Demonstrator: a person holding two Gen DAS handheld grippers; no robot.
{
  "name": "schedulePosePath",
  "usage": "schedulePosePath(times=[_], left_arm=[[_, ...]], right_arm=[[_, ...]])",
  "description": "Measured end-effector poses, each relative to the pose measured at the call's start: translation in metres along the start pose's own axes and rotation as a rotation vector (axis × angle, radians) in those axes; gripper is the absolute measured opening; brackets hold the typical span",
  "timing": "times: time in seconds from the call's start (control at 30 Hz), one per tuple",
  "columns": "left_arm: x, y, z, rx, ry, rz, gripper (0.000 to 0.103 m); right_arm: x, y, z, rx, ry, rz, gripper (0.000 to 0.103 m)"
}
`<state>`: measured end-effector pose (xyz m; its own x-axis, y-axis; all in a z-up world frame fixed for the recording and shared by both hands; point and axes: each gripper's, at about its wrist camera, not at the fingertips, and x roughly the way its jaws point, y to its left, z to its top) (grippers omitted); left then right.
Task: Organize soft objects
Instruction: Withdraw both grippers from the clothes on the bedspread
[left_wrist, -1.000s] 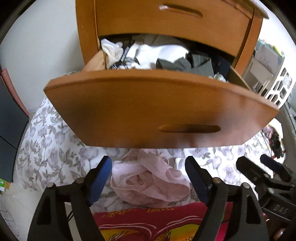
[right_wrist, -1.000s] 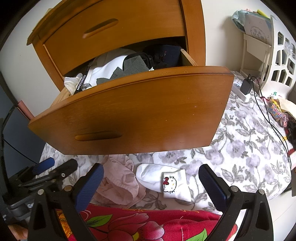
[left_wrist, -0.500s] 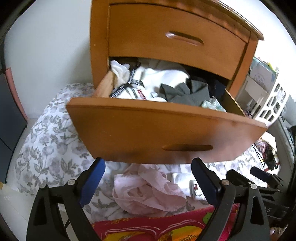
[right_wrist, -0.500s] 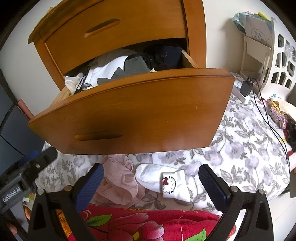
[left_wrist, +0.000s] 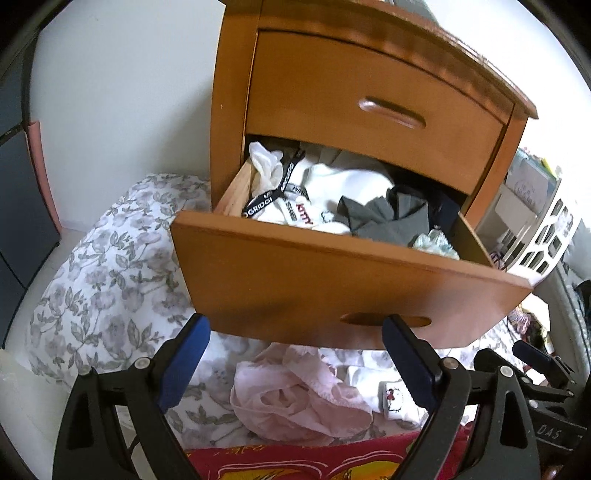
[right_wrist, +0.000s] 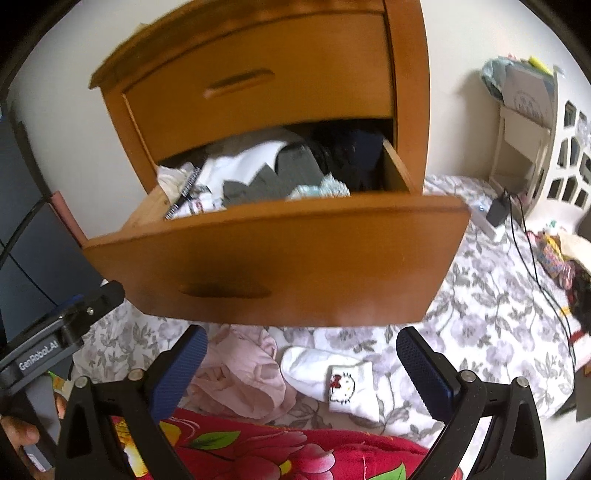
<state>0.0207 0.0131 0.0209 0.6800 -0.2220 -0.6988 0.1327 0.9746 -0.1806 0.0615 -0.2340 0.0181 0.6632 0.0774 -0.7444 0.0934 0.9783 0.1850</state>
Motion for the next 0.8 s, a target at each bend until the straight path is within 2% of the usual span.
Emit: schedulePosePath(times=[0.23,0.33,0.43,0.53,0.67,0.8], left_arm=[[-0.002,0.001,0.002,0.004,-0.027,-0.019,0.094],[-0.002,0.000,0.001,0.007,-0.049,0.004,0.094],[0.001,-0.001,0.000,0.018,-0.036,0.022,0.094],[0.006,-0.003,-0.003,0.034,-0.018,0.037,0.094],[0.013,-0.005,-0.007,0.049,0.009,0.048,0.094],[0.017,-0.007,-0.008,0.061,0.022,0.052,0.094]], right_arm=[[-0.025,0.004,0.022,-0.031,-0.057,0.019,0.103],[-0.036,0.005,0.034,-0.051,-0.084,-0.003,0.103],[-0.047,0.004,0.052,-0.067,-0.110,-0.003,0.103],[-0.055,0.003,0.073,-0.066,-0.109,0.032,0.103],[-0.069,0.011,0.102,-0.125,-0.157,-0.007,0.103],[-0.076,0.019,0.133,-0.155,-0.163,0.024,0.103]])
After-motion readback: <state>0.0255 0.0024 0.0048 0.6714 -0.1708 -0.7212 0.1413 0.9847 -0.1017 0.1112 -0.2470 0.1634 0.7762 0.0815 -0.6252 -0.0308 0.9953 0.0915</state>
